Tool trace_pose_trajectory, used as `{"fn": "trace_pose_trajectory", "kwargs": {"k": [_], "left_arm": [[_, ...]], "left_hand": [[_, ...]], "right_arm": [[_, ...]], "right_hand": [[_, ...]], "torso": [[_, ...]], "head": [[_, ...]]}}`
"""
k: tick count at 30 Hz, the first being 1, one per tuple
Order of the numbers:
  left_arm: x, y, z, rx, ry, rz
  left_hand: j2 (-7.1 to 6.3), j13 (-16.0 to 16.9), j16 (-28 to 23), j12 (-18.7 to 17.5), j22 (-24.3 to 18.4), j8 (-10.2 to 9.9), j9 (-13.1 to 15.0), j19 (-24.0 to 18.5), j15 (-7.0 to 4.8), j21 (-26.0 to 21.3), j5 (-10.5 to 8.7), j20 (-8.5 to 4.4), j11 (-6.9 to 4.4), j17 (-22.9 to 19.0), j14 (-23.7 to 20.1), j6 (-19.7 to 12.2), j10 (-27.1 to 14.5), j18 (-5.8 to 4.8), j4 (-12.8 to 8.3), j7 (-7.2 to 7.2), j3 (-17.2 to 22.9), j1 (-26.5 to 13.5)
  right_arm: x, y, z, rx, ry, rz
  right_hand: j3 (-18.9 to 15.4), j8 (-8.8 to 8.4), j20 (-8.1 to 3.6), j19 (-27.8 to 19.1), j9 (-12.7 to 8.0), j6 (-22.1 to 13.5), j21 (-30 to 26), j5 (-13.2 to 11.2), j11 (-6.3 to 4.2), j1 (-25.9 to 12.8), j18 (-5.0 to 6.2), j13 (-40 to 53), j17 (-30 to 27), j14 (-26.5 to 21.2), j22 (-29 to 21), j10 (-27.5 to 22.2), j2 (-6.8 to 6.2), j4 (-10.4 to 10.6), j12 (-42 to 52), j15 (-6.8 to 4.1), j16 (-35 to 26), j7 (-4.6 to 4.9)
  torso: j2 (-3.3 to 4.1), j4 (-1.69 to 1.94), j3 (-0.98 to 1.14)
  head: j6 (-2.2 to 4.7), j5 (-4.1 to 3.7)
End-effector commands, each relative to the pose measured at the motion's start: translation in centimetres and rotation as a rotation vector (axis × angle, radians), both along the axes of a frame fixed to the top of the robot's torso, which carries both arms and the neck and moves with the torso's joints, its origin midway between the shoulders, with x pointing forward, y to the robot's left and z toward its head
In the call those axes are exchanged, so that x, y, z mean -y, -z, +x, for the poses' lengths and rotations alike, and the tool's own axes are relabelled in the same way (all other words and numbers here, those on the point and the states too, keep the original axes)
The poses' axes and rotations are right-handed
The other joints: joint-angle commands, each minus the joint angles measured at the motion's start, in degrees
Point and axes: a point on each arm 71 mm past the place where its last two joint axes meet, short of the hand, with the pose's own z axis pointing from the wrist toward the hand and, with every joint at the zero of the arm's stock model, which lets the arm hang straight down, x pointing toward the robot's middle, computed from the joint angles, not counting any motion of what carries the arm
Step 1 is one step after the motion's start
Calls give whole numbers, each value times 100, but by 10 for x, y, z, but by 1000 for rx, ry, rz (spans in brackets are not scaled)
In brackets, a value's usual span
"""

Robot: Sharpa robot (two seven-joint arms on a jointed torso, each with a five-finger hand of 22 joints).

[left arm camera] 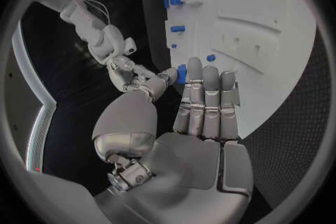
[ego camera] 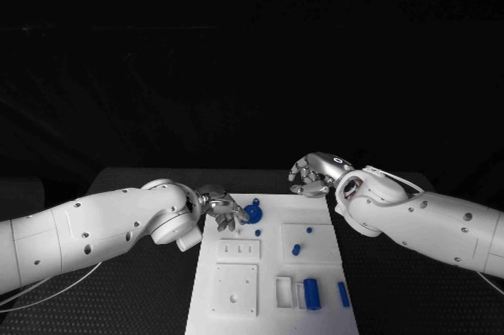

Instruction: Assemble the parts on the task board

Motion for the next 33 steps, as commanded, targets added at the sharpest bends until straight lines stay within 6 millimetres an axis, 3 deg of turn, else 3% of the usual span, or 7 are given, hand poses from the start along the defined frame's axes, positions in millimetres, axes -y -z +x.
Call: {"fn": "trace_pose_trajectory", "kwargs": {"k": [1,13,20,22,23,24,33], "left_arm": [[-1,1,-1,100,13,134],[-3,16,-7,169,3,232],[-3,22,-8,180,8,255],[-1,24,-8,189,12,265],[-1,25,-8,190,14,267],[0,26,-9,187,17,268],[5,39,-13,172,49,290]], "left_hand": [[-5,43,113,106,97,315,326,114,-143,101,113,-458,-281,29,196,586,365,-45,-9,-346,-29,-79],[102,150,397,379,96,531,504,297,-283,324,561,-594,-417,65,415,828,604,-43,-205,-480,31,-393],[155,166,465,444,101,597,564,369,-302,349,632,-625,-445,55,486,898,685,-44,-270,-519,112,-540],[137,166,480,455,101,610,579,384,-306,354,601,-635,-451,48,500,907,699,-42,-274,-527,185,-564],[57,161,490,463,100,619,594,401,-312,354,462,-647,-457,31,507,905,708,-40,-244,-533,378,-561],[-63,156,502,470,95,631,608,418,-316,351,123,-652,-460,17,519,918,721,-41,-145,-539,683,-521],[-72,160,542,504,114,664,635,452,-316,388,167,-661,-466,6,554,950,764,-45,-147,-551,830,-611]], "right_arm": [[7,-12,7,38,4,105],[26,-35,34,56,76,274],[26,-36,35,56,78,283],[25,-36,36,56,76,283],[25,-36,36,58,74,284],[24,-36,35,57,73,285],[23,-35,36,51,72,283]], "right_hand": [[-6,-39,-9,-65,-11,-110,-60,36,34,30,171,-20,-2,-50,28,-29,-34,46,-45,32,-52,97],[-37,-184,209,-775,-67,-428,-529,207,200,30,147,-415,-211,-665,-31,-496,-4,-23,-543,198,-545,259],[-74,-186,315,-953,-63,-479,-671,217,233,40,143,-577,-308,-824,-43,-598,8,-41,-660,239,-665,291],[-79,-186,324,-956,-62,-485,-677,223,235,45,148,-593,-315,-826,-41,-597,12,-41,-661,240,-666,293],[-80,-186,326,-956,-62,-486,-678,225,235,46,149,-596,-317,-827,-40,-597,13,-41,-661,241,-666,293],[-82,-186,331,-958,-62,-488,-681,232,236,48,151,-604,-320,-829,-40,-598,14,-41,-662,242,-666,294],[-104,-178,381,-971,-56,-509,-716,358,244,71,171,-686,-360,-851,-23,-613,22,-46,-654,250,-662,301]], "torso": [[-4,-2,1],[-20,6,8],[-5,15,8],[-6,8,6],[-7,8,7],[-6,5,5],[1,-3,4]], "head": [[-7,16],[-91,39],[-95,59],[-98,73],[-98,74],[-100,79],[-123,80]]}}
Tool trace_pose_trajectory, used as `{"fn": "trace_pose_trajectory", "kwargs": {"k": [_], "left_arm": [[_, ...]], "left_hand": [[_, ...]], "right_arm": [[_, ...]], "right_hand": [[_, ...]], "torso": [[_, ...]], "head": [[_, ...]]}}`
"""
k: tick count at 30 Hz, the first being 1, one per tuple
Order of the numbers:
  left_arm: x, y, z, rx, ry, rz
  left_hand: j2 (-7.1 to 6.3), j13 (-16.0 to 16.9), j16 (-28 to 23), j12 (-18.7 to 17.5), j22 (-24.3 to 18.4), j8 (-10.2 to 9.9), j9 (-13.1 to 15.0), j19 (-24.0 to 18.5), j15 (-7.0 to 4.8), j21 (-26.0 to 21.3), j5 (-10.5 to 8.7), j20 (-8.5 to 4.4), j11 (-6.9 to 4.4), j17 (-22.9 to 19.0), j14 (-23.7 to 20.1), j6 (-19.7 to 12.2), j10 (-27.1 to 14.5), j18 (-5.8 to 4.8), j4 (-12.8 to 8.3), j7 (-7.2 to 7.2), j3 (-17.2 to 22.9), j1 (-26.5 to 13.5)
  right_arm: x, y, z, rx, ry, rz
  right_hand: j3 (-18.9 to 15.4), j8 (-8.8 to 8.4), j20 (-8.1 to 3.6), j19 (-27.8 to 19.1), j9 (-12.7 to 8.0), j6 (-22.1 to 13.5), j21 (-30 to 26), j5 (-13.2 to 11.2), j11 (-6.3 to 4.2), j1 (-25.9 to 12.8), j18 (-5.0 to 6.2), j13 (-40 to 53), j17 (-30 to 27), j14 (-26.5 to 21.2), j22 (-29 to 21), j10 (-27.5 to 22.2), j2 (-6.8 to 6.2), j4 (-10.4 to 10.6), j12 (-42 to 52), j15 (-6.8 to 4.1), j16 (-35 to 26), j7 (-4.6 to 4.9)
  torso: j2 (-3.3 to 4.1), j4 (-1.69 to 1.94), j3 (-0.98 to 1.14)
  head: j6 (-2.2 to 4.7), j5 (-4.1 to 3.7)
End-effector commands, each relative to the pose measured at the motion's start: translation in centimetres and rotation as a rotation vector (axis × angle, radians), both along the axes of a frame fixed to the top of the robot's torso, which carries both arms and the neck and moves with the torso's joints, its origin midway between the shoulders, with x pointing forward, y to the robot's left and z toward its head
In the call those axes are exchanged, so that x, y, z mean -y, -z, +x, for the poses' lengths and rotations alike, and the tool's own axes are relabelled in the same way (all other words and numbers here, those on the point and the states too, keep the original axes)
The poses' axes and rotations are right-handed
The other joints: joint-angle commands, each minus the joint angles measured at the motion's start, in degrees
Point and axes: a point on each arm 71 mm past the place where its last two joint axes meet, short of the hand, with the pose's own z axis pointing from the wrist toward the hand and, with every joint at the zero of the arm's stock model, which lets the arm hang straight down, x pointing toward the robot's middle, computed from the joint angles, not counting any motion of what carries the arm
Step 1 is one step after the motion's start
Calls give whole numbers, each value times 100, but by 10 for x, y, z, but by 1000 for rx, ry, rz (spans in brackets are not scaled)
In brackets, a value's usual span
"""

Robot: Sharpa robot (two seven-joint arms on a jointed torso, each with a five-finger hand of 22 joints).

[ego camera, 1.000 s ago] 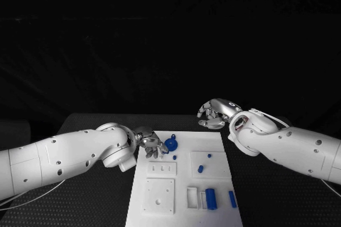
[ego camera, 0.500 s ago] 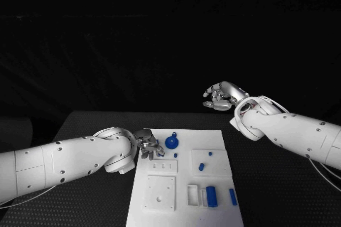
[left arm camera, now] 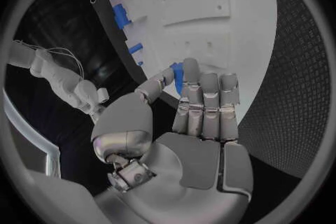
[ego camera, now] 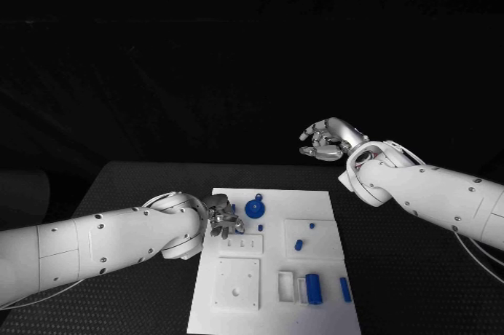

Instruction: Assemble the parts on the task board

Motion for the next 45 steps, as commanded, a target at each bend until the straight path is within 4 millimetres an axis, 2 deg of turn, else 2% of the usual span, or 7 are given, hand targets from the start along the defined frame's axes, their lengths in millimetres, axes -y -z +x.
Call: {"fn": "trace_pose_trajectory", "kwargs": {"k": [1,5,32,45], "left_arm": [[2,3,-2,17,21,27],[4,5,-3,15,33,36],[6,19,-9,-22,56,64],[7,22,-10,-22,60,72]], "left_hand": [[-8,-2,28,38,111,660,629,45,-200,30,39,-539,-363,-9,213,586,397,26,214,-475,255,-12],[-3,-1,34,43,113,667,634,48,-200,36,53,-541,-364,-11,217,590,403,27,201,-478,270,-27],[36,2,63,70,115,698,657,62,-193,63,68,-541,-360,-21,237,611,435,28,174,-489,310,-123],[46,1,73,81,113,710,667,62,-189,73,-33,-540,-345,-34,232,613,443,33,218,-494,334,-185]], "right_arm": [[-1,-1,0,8,-9,8],[-1,-1,0,6,-10,8],[0,-1,-1,0,-10,5],[-1,-1,-1,2,-13,7]], "right_hand": [[-27,-12,43,-13,7,-29,-39,51,20,27,213,-18,-12,-43,11,-44,20,-13,-10,-4,-13,5],[-31,-10,52,-23,8,-33,-51,68,22,29,213,-38,-22,-57,16,-57,20,-15,-12,0,-15,7],[-45,-2,71,-34,12,-44,-77,155,26,43,213,-101,-50,-77,35,-72,33,-27,7,4,-1,11],[-50,2,84,-56,13,-48,-98,180,30,42,213,-133,-65,-99,44,-89,35,-32,11,8,0,14]], "torso": [[0,-2,1],[-2,-1,-3],[-8,5,-5],[-5,-1,2]], "head": [[-17,2],[-47,-12],[-102,-16],[-105,-21]]}}
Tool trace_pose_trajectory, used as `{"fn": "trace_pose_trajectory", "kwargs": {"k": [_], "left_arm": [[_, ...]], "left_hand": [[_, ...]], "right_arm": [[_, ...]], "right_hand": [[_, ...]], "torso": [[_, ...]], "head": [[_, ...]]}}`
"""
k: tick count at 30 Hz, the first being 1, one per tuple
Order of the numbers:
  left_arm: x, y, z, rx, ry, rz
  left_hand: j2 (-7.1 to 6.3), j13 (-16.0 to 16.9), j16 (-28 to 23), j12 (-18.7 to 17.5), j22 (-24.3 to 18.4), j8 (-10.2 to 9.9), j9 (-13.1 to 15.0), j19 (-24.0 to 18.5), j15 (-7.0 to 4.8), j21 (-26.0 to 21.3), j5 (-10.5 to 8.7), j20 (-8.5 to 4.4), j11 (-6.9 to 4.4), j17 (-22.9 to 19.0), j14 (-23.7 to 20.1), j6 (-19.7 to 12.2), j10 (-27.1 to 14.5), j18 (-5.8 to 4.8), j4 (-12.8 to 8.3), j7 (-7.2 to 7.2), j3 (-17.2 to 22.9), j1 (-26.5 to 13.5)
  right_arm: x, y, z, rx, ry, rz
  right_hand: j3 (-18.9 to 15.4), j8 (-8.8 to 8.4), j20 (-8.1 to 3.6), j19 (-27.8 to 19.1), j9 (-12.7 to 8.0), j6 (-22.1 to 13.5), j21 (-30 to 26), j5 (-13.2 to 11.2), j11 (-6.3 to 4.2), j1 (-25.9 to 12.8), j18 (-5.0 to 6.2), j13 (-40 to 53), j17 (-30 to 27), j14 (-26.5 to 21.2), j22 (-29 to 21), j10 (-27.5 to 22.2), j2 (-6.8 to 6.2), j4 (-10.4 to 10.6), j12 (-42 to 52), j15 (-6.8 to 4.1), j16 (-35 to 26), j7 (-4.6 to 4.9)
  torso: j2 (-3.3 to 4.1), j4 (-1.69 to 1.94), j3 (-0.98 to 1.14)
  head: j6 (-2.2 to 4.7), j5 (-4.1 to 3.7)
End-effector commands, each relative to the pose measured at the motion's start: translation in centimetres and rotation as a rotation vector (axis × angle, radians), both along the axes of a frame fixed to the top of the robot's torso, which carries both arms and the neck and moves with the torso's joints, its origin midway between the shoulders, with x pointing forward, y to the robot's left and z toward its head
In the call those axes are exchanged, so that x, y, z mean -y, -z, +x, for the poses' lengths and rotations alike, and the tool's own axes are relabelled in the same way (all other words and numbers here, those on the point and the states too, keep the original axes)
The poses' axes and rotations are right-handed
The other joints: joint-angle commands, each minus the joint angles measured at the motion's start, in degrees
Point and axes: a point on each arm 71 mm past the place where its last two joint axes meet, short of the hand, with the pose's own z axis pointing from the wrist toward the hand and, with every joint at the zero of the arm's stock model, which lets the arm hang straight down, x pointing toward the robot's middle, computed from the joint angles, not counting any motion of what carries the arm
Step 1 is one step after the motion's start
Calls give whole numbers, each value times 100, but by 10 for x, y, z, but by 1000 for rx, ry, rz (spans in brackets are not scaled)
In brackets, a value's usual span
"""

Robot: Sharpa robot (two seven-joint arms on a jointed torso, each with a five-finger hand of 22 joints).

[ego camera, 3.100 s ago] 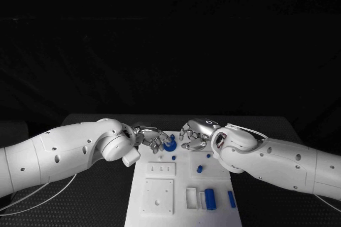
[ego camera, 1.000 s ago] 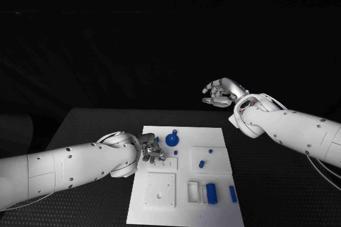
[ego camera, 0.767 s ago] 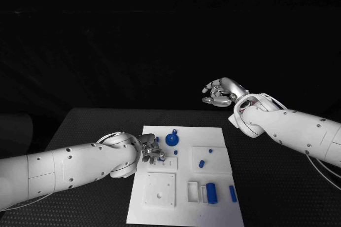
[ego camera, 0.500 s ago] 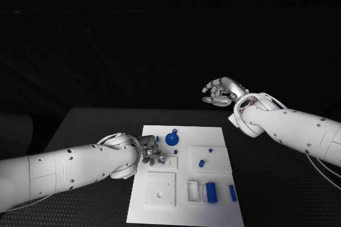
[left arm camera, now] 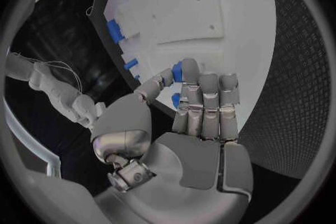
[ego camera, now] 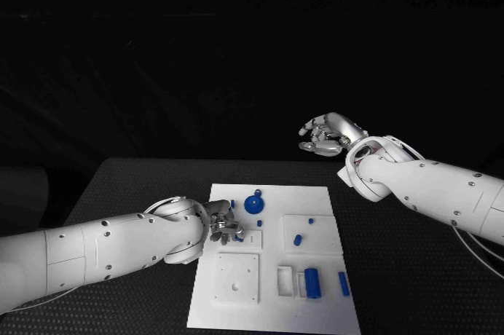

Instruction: Assemble the parts on the task board

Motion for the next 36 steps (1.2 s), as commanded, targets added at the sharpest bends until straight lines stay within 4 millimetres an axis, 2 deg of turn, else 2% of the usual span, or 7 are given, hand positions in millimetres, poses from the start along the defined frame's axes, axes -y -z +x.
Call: {"fn": "trace_pose_trajectory", "kwargs": {"k": [1,20,36], "left_arm": [[2,2,-1,-5,16,11],[6,1,-3,20,18,0],[1,-5,-6,83,-2,-24]], "left_hand": [[57,4,29,33,116,699,241,21,-176,30,-23,-541,-303,-6,138,492,318,37,196,-471,206,22],[61,3,33,34,117,703,244,23,-177,36,-33,-543,-307,-11,138,490,318,42,203,-473,229,28],[53,1,41,37,118,708,248,25,-178,44,-15,-544,-310,-15,141,493,321,47,207,-475,259,48]], "right_arm": [[-1,-1,-1,5,-11,0],[-2,-1,-1,4,-13,0],[-1,0,-1,3,-12,2]], "right_hand": [[-19,2,29,-5,7,-3,-25,34,-11,20,192,-10,-8,-46,11,-49,12,-1,11,-8,0,29],[-25,6,37,-8,9,-4,-34,63,-10,10,192,-32,-18,-52,19,-52,19,5,22,-7,7,30],[-31,9,39,-6,10,-5,-39,82,-10,3,192,-46,-24,-54,25,-53,23,8,32,-7,14,30]], "torso": [[3,-1,5],[2,0,1],[2,0,-1]], "head": [[0,1],[15,-14],[15,-29]]}}
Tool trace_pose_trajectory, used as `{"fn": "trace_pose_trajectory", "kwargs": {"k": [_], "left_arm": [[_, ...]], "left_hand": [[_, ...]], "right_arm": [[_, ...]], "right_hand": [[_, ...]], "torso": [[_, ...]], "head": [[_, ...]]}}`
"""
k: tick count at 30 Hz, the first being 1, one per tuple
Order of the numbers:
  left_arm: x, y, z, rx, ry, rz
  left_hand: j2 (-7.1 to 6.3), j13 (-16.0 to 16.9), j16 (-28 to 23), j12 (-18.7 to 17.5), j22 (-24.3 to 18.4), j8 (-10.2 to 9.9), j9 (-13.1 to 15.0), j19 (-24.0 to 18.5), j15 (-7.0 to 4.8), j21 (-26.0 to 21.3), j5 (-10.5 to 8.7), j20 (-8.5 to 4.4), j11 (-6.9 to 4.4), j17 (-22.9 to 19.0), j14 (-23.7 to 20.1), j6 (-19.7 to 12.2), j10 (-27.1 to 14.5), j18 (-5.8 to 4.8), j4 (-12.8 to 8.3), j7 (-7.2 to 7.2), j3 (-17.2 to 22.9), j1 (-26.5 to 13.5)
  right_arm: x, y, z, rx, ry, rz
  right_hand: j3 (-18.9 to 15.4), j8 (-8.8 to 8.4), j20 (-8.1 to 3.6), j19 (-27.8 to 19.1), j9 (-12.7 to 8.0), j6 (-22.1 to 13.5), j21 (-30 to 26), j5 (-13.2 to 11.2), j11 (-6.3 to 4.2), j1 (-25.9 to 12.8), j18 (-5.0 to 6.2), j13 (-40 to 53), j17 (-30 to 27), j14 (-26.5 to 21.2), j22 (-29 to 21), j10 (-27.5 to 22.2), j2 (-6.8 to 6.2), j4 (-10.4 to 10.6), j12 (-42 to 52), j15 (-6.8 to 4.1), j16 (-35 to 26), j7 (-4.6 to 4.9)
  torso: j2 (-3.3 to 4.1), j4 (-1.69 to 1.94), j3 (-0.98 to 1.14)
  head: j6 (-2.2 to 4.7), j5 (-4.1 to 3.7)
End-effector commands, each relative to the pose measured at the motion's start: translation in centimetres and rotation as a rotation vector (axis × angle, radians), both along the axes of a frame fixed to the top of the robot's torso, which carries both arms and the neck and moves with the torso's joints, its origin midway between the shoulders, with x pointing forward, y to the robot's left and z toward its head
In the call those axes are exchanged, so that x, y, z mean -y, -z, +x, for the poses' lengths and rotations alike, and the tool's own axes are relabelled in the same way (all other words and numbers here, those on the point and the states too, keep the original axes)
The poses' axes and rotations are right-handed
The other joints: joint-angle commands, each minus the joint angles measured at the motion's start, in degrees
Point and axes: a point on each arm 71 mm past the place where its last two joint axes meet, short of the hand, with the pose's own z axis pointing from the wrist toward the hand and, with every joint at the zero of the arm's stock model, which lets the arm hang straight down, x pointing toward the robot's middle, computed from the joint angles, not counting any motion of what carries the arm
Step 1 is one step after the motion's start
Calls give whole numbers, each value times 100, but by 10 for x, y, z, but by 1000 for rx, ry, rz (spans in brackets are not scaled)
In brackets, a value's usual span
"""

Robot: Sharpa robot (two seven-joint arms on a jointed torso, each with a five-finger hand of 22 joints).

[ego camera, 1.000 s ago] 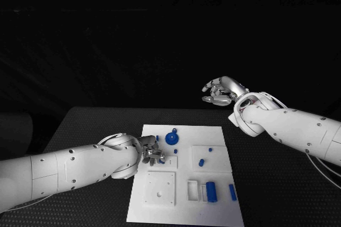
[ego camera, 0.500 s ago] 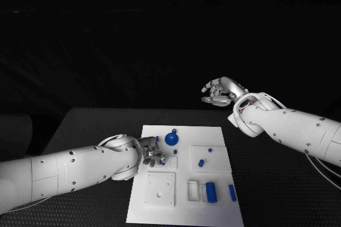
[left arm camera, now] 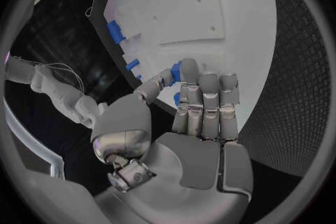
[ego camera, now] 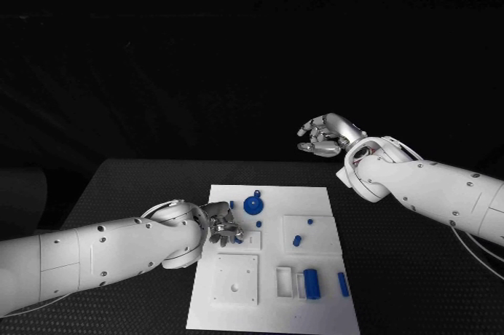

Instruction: Assemble the parts on the task board

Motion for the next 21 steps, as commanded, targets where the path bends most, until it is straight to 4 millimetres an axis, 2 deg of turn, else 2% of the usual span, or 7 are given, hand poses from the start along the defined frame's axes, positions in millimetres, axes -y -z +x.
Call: {"fn": "trace_pose_trajectory", "kwargs": {"k": [1,14,21], "left_arm": [[1,-4,0,58,-7,-22],[0,-7,-5,142,-31,-79],[0,-2,-11,178,-25,-84]], "left_hand": [[51,3,28,38,116,3,10,27,-157,22,24,-545,-301,-5,122,468,271,47,215,-421,253,47],[-7,-9,27,29,113,4,12,39,-159,35,10,-544,-305,-22,127,466,271,51,268,-420,282,53],[-58,-20,19,18,109,0,11,47,-161,40,-20,-546,-307,-40,131,462,272,57,326,-419,301,68]], "right_arm": [[0,0,0,2,-9,0],[1,0,0,0,-6,1],[3,0,0,0,-4,0]], "right_hand": [[-32,9,39,-6,5,11,-40,39,11,2,172,-8,-8,-34,21,-33,24,8,32,15,14,51],[-40,12,42,-3,6,10,-45,52,11,-12,172,-22,-15,-35,27,-34,32,18,42,15,20,51],[-42,13,42,-2,6,10,-46,58,11,-16,172,-28,-17,-36,29,-35,34,19,46,15,23,51]], "torso": [[2,1,0],[-3,10,10],[-4,5,6]], "head": [[-3,-10],[-31,-14],[-45,-4]]}}
